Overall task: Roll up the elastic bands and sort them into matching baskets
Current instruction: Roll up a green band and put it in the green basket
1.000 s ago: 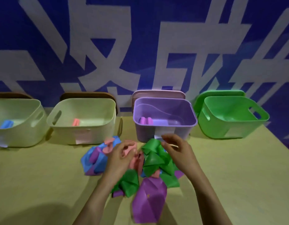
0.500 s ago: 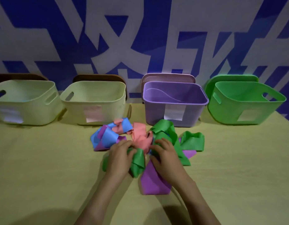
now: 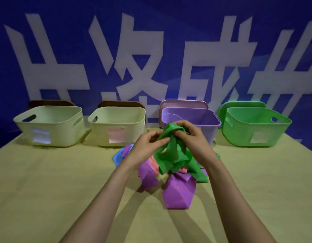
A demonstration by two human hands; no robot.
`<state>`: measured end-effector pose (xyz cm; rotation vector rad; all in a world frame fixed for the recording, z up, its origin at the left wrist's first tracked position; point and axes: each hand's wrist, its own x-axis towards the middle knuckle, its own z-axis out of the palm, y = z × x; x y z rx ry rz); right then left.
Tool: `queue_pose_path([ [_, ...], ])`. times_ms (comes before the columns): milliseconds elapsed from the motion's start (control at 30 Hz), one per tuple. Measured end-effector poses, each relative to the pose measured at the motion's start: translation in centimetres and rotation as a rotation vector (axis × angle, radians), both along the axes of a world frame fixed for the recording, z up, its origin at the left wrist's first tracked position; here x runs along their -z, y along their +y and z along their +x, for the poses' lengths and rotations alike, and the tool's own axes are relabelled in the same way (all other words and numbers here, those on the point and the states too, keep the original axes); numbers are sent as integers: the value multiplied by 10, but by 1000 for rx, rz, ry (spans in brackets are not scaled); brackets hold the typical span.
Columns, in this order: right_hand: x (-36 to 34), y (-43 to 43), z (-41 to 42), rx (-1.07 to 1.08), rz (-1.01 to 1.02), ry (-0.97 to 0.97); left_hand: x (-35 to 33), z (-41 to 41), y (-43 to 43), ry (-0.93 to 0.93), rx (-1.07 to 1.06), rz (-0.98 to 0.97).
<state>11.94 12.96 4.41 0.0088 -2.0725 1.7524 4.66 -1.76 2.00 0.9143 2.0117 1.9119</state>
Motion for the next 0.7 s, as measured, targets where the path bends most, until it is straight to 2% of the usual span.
queue_pose_path([
  [100, -24, 9, -4, 38, 67, 43, -16, -1, -5, -94, -55, 114],
  [200, -49, 23, -3, 42, 27, 41, -34, -2, -15, -177, 29, 180],
  [367, -72, 40, 4, -123, 20, -80, -58, -14, -20, -289, -11, 325],
  [500, -76, 40, 10, -230, -58, -76, -68, -14, -23, -314, 23, 323],
  [700, -67, 46, 7, -233, -168, -82, -70, -9, -25, -332, 118, 321],
])
